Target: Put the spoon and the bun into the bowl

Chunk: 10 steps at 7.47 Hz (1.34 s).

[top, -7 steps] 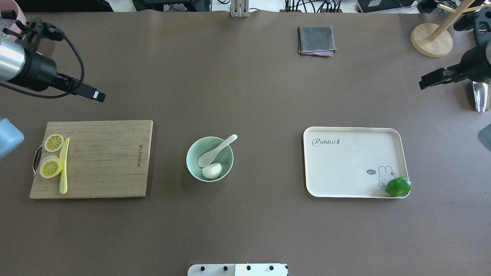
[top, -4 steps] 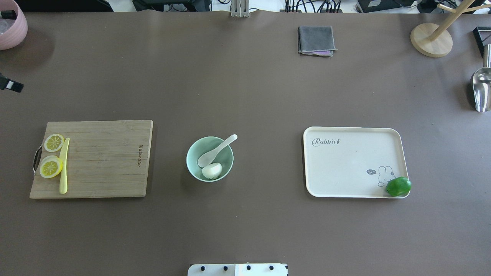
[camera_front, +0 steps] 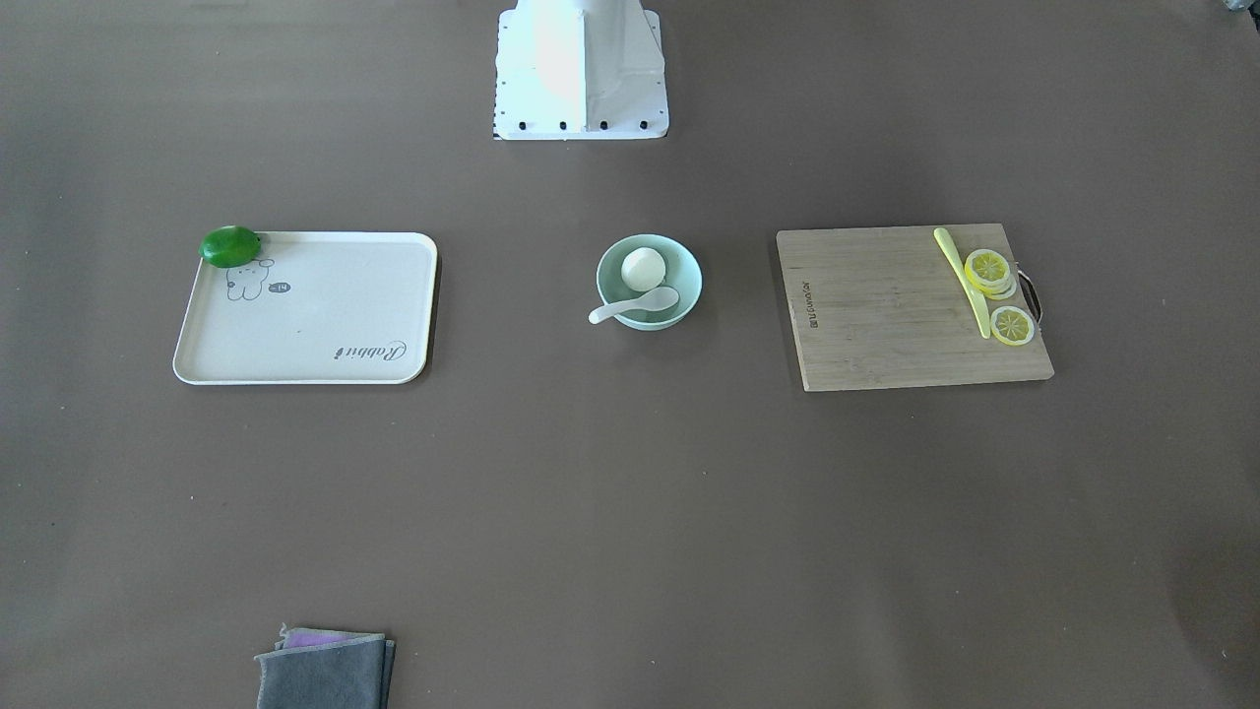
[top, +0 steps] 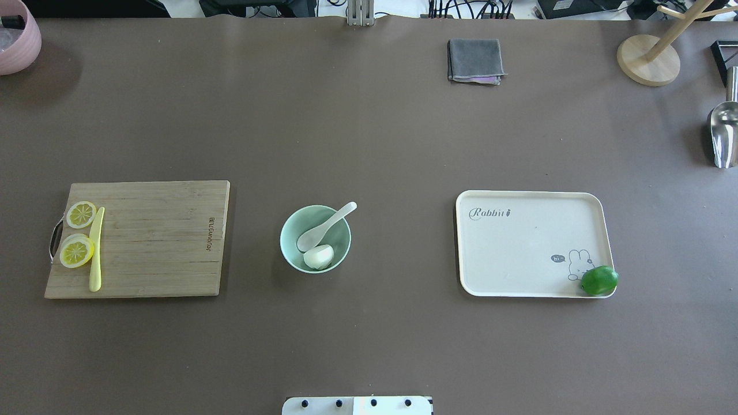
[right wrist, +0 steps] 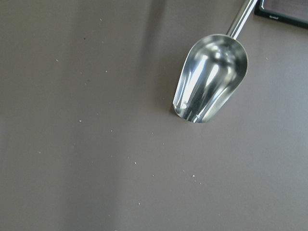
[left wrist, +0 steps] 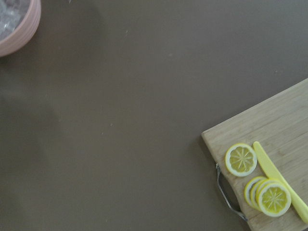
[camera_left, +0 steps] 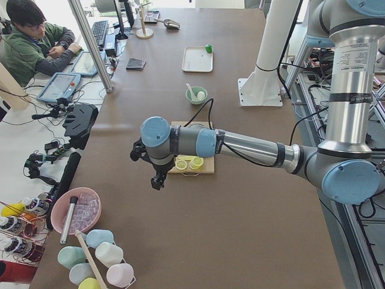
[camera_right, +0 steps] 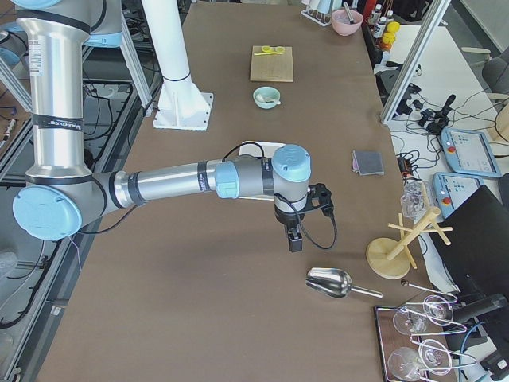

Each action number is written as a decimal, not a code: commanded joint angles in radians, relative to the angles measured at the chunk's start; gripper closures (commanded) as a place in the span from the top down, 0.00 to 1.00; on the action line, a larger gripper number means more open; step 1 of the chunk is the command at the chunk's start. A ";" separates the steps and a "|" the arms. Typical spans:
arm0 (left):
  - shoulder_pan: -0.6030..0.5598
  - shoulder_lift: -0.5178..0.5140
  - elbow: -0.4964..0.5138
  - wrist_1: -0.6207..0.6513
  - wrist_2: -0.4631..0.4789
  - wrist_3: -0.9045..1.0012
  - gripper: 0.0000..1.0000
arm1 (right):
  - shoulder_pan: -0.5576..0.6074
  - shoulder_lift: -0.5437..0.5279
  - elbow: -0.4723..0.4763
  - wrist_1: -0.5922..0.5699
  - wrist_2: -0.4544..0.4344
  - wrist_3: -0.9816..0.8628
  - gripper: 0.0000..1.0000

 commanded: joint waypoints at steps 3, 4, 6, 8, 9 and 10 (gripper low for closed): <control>-0.037 0.164 0.048 -0.161 0.093 -0.002 0.98 | -0.003 -0.046 -0.020 -0.012 0.027 -0.010 1.00; -0.037 0.167 0.026 -0.164 0.144 0.001 0.98 | -0.015 -0.046 -0.020 -0.012 0.029 -0.010 1.00; -0.037 0.166 0.014 -0.166 0.144 0.005 0.98 | -0.039 -0.046 -0.020 -0.012 0.029 -0.013 1.00; -0.037 0.164 0.005 -0.166 0.144 0.005 0.98 | -0.053 -0.046 -0.020 -0.012 0.031 -0.013 1.00; -0.037 0.164 0.003 -0.166 0.144 0.005 0.98 | -0.061 -0.046 -0.018 -0.012 0.031 -0.011 1.00; -0.037 0.164 0.002 -0.166 0.144 0.005 0.98 | -0.067 -0.046 -0.018 -0.012 0.031 -0.011 1.00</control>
